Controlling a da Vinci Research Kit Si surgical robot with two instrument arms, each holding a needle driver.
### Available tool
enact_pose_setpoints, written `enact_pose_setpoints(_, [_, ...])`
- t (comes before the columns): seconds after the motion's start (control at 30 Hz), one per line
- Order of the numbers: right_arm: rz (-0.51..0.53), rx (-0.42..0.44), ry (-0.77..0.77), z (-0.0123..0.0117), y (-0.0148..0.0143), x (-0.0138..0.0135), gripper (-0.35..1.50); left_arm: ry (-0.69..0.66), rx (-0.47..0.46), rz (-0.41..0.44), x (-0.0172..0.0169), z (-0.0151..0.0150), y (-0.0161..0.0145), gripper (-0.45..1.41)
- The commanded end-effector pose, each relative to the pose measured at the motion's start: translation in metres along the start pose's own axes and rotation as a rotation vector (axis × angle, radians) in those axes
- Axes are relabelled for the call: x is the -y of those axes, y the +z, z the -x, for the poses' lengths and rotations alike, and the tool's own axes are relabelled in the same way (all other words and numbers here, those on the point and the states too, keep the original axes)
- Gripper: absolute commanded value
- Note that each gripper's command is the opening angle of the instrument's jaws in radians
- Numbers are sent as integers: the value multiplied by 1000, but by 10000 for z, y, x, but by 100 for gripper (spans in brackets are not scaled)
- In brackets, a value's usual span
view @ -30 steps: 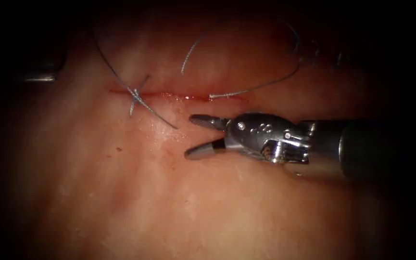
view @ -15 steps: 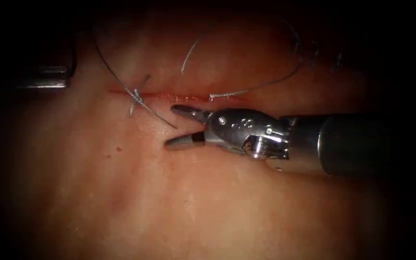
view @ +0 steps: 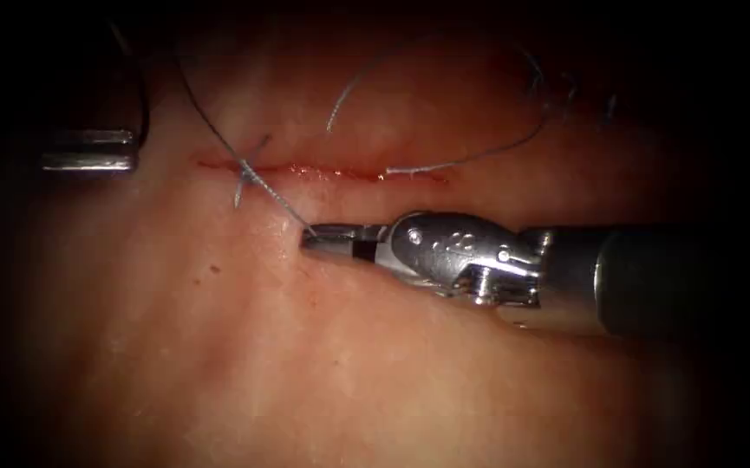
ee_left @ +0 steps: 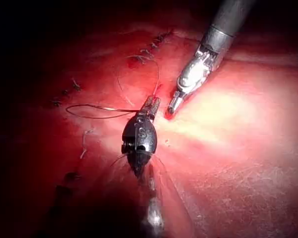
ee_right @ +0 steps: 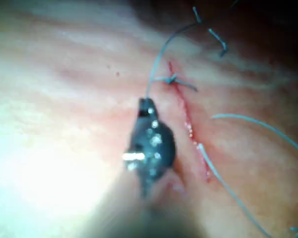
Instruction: Wound Closure
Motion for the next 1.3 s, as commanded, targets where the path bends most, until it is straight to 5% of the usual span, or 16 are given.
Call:
enact_pose_setpoints(0.03, [-16,-4,12,-3,1,9,-35,3,-2,0,4,3,7,-45])
enact_pose_setpoints(0.4, [-89,13,42,-19,-50,88,-35,22,-24,30,-17,3,35,-45])
enact_pose_setpoints(0.9, [-224,-1,84,-38,-45,129,-35,20,-33,52,-18,8,35,-45])
enact_pose_setpoints(0.93, [-230,-14,83,-39,-46,127,-1,21,-34,54,-16,10,33,-45])
enact_pose_setpoints(0.97, [-187,-43,64,-37,-51,121,88,23,-32,51,-13,12,30,-45])
enact_pose_setpoints(1.0, [-187,-43,64,-37,-51,121,88,23,-32,51,-13,12,30,-45])
enact_pose_setpoints(1.03, [-134,-58,43,-35,-56,116,115,17,-30,48,-12,13,29,-45])
enact_pose_setpoints(1.1, [-82,-59,23,-27,-69,101,132,13,-25,42,-5,18,23,-45])
enact_pose_setpoints(1.3, [53,-45,28,-5,-93,65,147,4,-9,16,9,30,11,-45])
